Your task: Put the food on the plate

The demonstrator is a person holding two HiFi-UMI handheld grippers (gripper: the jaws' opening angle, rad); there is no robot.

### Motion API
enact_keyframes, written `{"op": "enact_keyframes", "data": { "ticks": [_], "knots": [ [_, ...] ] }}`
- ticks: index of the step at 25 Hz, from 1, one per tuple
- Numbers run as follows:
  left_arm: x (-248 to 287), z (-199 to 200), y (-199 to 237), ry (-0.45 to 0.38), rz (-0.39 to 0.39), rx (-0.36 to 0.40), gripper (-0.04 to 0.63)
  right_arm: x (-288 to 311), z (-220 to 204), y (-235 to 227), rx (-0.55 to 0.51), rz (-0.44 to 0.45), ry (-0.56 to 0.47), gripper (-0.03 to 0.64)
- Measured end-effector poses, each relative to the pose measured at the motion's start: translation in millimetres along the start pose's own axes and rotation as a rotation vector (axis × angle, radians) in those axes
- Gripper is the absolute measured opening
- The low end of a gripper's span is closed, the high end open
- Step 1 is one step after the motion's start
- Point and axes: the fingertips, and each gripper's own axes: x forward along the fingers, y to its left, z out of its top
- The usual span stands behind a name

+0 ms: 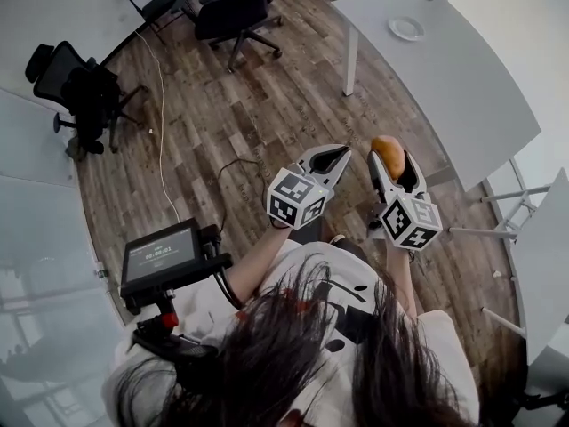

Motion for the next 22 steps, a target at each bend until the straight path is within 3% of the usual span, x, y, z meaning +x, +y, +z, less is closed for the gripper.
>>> {"op": "enact_keyframes", "data": {
  "ticks": [5,12,18,22],
  "knots": [
    [8.3,3.4,7.0,-0.016,-0.036,0.026,0.015,1.9,-0.2,-4.8,0.006,-0.030,-0.027,0.350],
    [84.7,54.5,106.3,0.022,-0.129,0.050,0.015,115.6,43.0,-26.4,0.052,-0.116,-0.047,0.350],
    [96.5,60.9,126.2,0.036,-0.187,0.110,0.015,140.2,45.9,-26.2,0.058,-0.139,-0.072,0.350],
    [130.2,84.9,189.4,0.055,-0.236,0.098,0.015,207.0,61.4,-30.5,0.074,-0.190,-0.061,0.350]
  ]
}}
